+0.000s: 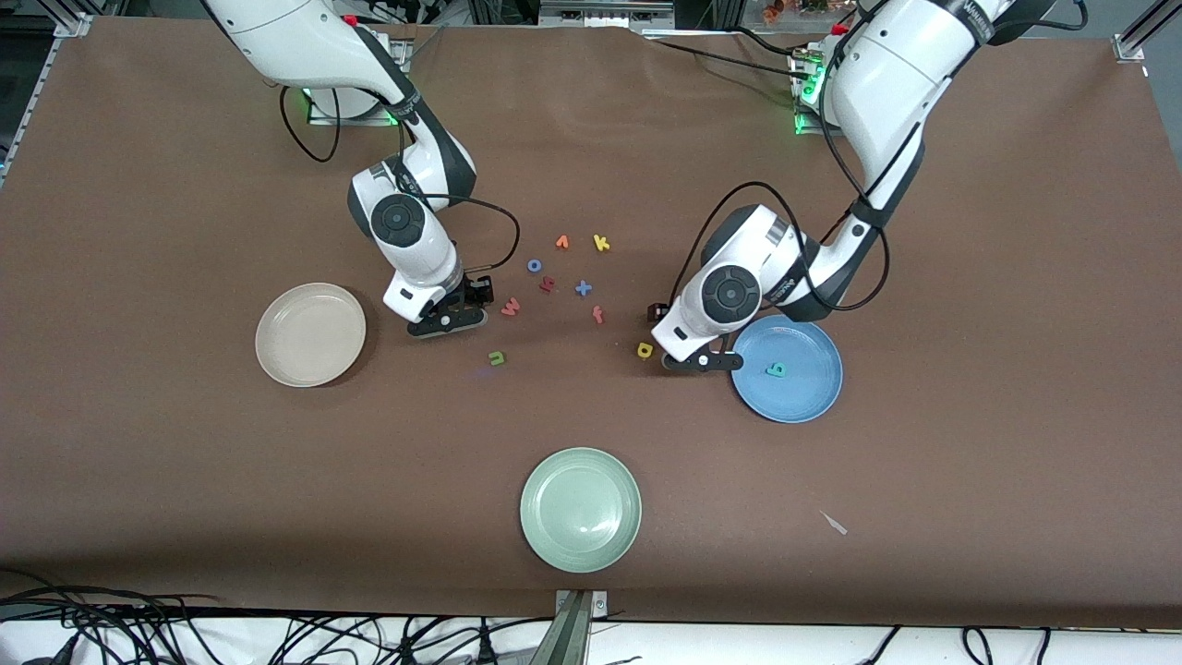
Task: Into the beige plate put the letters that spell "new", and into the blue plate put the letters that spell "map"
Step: 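Grasp the orange and blue letters with the right and left grippers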
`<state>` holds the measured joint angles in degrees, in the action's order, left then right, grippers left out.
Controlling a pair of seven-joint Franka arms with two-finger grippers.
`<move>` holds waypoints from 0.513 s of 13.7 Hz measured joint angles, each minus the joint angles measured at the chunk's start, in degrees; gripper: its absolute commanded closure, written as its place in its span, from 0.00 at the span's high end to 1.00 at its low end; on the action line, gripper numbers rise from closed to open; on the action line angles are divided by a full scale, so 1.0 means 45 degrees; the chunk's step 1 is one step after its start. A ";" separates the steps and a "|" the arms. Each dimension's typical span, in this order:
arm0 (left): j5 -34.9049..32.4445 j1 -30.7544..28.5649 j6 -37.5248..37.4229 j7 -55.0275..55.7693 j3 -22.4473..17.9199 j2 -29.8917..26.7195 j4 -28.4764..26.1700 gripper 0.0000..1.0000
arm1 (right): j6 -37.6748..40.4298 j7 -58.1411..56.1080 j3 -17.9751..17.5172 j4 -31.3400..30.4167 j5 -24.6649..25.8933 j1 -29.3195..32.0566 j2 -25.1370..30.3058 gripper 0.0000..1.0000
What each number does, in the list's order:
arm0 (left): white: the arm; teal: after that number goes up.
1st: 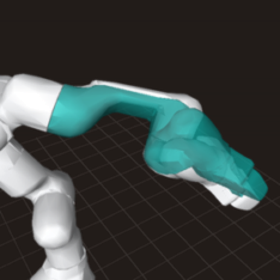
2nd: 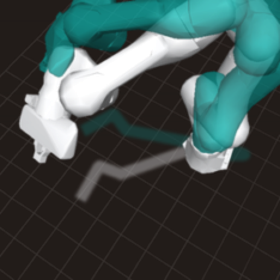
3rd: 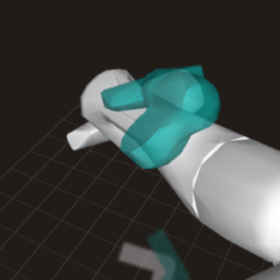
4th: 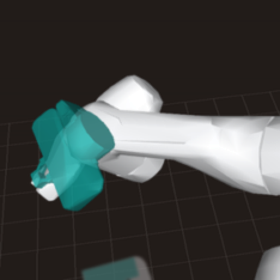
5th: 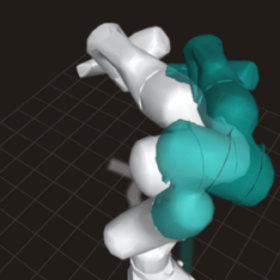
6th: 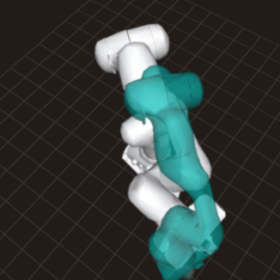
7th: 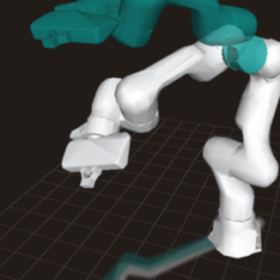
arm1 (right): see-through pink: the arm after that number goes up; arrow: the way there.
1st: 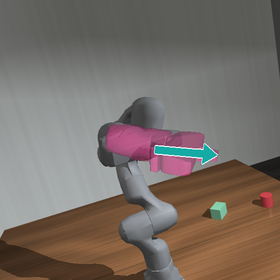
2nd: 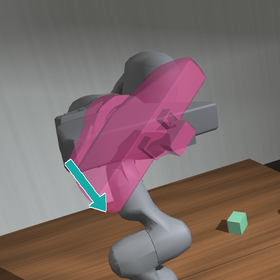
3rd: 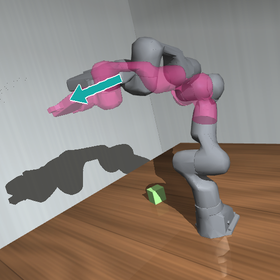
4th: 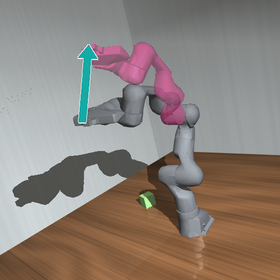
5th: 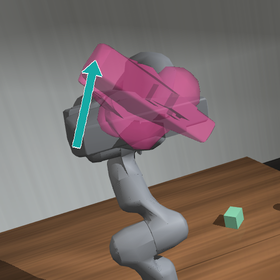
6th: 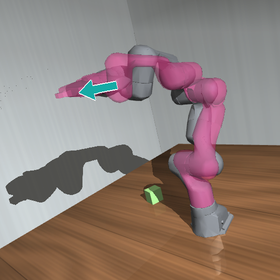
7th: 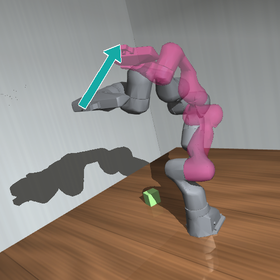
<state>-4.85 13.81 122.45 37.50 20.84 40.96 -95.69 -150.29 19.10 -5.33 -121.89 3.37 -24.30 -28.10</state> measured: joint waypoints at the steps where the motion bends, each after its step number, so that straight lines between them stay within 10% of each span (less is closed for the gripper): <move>1: 0.0000 0.0042 0.0254 0.0323 0.0000 0.0136 -0.0015 1.00 | 0.0000 0.0000 0.0000 0.0004 0.0002 0.0000 -0.0002 0.59; 7: 0.0000 0.0217 0.0454 0.0576 0.0000 0.0516 -0.0156 0.55 | 0.0000 0.0000 0.0006 0.0083 0.0077 -0.0007 -0.0077 0.46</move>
<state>-4.85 14.79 124.49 40.09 20.84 43.28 -96.39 -150.29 19.10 -5.30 -121.51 3.72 -24.33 -28.44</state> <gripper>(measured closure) 0.211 0.489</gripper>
